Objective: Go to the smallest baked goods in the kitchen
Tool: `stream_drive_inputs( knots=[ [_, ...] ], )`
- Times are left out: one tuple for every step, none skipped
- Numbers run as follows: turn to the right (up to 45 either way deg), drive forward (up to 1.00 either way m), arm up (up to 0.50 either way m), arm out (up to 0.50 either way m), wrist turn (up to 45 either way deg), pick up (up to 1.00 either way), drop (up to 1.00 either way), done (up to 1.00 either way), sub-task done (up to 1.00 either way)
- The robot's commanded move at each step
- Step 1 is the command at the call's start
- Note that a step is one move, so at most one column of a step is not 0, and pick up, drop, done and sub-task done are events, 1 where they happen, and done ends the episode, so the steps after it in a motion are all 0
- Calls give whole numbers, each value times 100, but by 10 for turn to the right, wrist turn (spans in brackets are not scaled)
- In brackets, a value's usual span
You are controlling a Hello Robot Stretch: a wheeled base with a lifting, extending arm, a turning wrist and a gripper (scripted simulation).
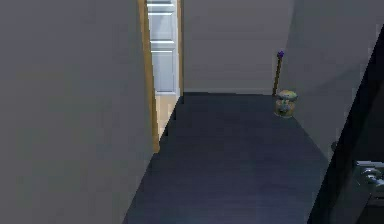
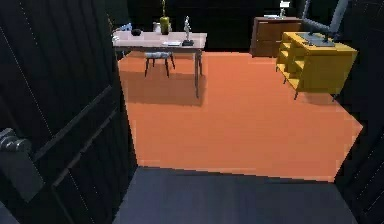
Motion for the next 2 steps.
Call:
stream_drive_inputs(
  knots=[
    [0,100,0,0,0,0,0,0,0],
    [30,0,0,0,0,0,0,0,0]
  ],
)
